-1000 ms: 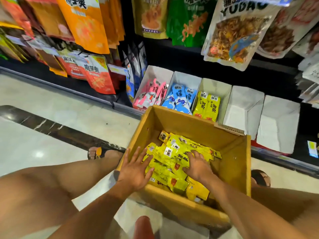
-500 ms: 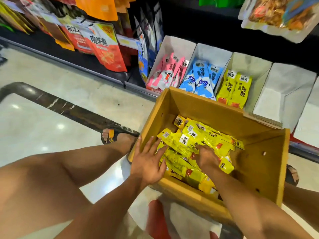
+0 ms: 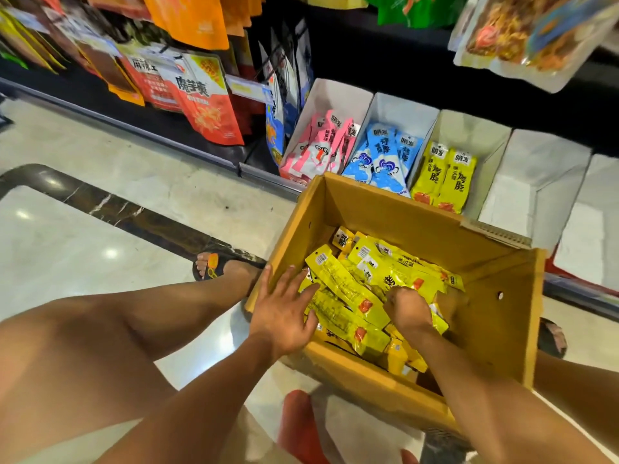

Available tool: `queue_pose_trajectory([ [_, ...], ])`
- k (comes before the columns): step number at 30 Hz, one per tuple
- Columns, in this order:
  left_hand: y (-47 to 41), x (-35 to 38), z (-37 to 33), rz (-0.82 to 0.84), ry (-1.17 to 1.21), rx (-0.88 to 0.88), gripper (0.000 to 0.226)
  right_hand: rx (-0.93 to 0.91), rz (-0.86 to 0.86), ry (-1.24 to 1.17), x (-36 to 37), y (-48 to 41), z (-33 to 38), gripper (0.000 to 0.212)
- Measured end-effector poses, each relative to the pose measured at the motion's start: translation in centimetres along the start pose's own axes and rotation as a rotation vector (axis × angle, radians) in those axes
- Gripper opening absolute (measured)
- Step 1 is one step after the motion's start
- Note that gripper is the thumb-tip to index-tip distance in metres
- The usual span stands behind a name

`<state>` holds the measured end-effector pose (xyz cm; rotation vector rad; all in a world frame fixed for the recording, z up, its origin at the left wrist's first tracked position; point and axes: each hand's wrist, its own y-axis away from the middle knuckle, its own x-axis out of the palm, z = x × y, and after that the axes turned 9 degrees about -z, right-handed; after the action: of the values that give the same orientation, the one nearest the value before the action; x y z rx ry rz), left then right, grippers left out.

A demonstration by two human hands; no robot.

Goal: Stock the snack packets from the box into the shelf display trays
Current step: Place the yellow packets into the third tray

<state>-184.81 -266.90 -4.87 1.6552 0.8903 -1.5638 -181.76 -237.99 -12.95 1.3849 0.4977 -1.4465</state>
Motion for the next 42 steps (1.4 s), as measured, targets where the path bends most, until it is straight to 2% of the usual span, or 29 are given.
queue_pose_trajectory([
  [7,-0.1,-0.4,-0.1,0.08,-0.027,0.018,0.063,0.005,-0.181,-0.3,-3.7,1.9,-0.2,0.004],
  [11,-0.8,-0.7,-0.5,0.07,0.12,-0.085,0.074,-0.012,-0.249,-0.465,-7.2,3.0,1.8,0.006],
  [14,-1.8,-1.9,-2.0,0.008,0.506,-0.197,0.073,-0.025,-0.281,-0.596,-9.0,3.7,3.7,0.016],
  [16,-2.5,-2.5,-3.1,0.111,0.872,-0.342,0.061,-0.007,-0.239,-0.701,-9.7,4.2,4.9,0.017],
  [18,-3.0,-3.5,-4.2,0.229,1.186,-0.509,0.069,-0.008,-0.211,-0.792,-10.0,4.9,6.3,0.017],
  [20,-3.6,-4.5,-5.2,0.313,1.407,-0.644,0.071,-0.015,-0.184,-0.865,-10.1,5.6,7.8,0.018],
  [22,-3.9,-5.8,-5.7,0.348,1.513,-0.714,0.059,-0.027,-0.145,-0.905,-9.7,6.3,9.0,0.021],
  [27,-3.5,-5.1,-4.9,0.321,1.572,-0.767,0.051,-0.057,-0.025,-0.98,-8.7,7.0,10.4,0.026],
  [30,-3.5,-4.4,-4.4,0.249,1.569,-0.787,0.034,-0.025,0.12,-1.081,-8.4,6.9,10.7,0.034],
  [32,-3.7,-3.8,-4.4,0.179,1.532,-0.789,0.024,-0.034,0.178,-1.065,-8.2,6.3,10.4,0.034],
  [35,-4.1,-2.6,-4.0,0.118,1.479,-0.828,0.017,0.014,0.138,-0.975,-7.6,4.9,9.3,0.029],
  [39,-4.7,-1.8,-2.9,0.115,1.451,-0.889,0.014,0.157,0.062,-0.826,-5.5,2.2,5.8,0.02],
  [42,-5.2,-1.5,-2.3,0.125,1.427,-0.913,0.012,0.21,0.062,-0.709,-3.0,0.2,2.9,0.033],
])
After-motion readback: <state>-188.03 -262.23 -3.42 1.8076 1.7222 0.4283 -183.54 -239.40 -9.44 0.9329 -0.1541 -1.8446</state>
